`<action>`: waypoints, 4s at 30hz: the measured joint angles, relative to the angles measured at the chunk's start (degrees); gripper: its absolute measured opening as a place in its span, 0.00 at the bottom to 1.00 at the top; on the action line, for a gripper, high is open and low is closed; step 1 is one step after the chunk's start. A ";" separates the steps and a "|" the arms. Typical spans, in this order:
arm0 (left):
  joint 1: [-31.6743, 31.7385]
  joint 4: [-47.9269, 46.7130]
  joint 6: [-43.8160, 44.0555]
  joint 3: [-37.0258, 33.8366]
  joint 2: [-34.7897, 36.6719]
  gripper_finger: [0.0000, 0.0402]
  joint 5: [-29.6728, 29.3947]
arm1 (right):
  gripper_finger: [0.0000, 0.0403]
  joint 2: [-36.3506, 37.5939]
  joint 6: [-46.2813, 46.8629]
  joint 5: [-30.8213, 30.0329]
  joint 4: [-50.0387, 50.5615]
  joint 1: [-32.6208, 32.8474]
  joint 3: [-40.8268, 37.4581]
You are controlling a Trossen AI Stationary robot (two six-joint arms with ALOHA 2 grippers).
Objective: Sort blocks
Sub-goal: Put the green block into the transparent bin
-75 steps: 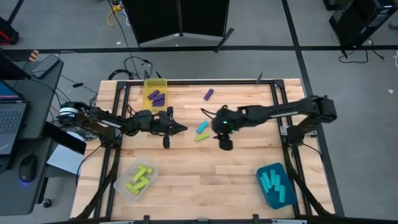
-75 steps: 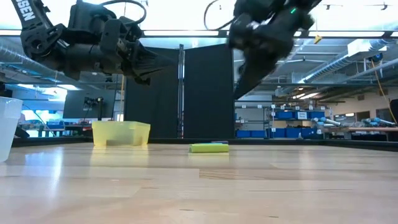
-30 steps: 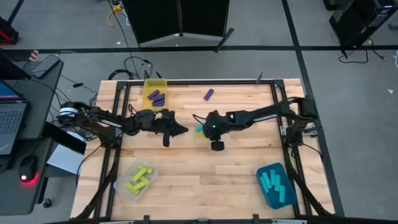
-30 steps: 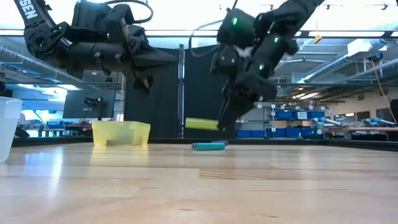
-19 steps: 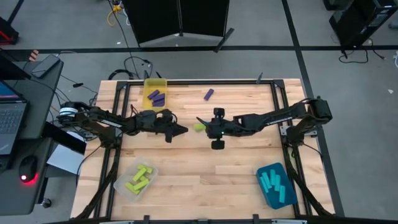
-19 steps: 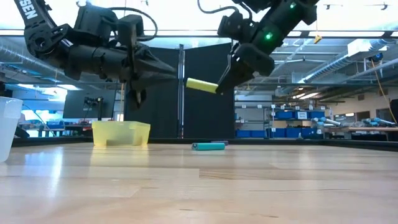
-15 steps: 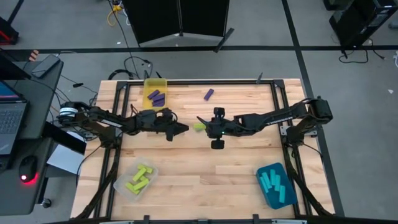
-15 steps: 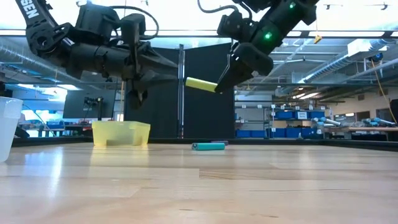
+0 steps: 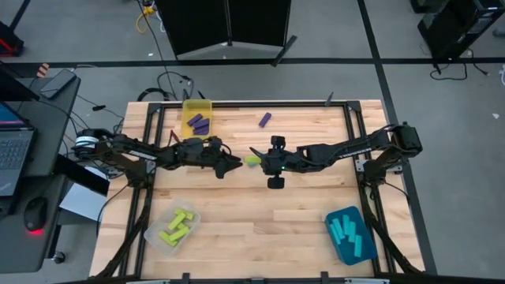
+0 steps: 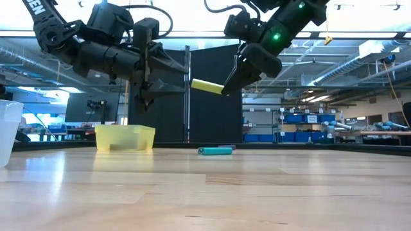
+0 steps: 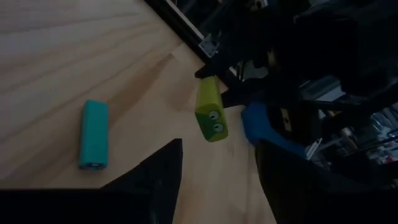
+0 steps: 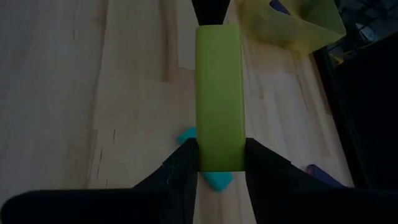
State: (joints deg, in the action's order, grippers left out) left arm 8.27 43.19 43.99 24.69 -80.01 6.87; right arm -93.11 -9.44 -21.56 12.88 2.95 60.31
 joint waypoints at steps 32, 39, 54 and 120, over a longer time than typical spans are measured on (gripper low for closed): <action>-0.01 -0.52 -1.38 -0.02 -0.02 0.52 -2.49 | 0.28 0.00 -0.62 2.17 -1.67 -0.01 0.02; 0.00 0.34 0.93 -0.02 -0.04 0.53 -2.18 | 0.28 0.00 -0.82 2.30 -1.79 -0.31 0.02; 1.46 -1.85 0.07 -0.07 -0.39 0.53 -5.62 | 0.28 -5.01 -3.92 4.74 -10.85 -4.06 0.09; -8.56 -87.36 -31.30 31.90 22.31 0.15 -0.63 | 0.57 1.49 -1.65 -4.44 2.68 -3.57 0.44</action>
State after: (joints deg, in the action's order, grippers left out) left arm -0.29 -44.17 12.70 56.58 -57.70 6.25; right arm -91.61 -11.09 -26.00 15.56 -0.62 60.75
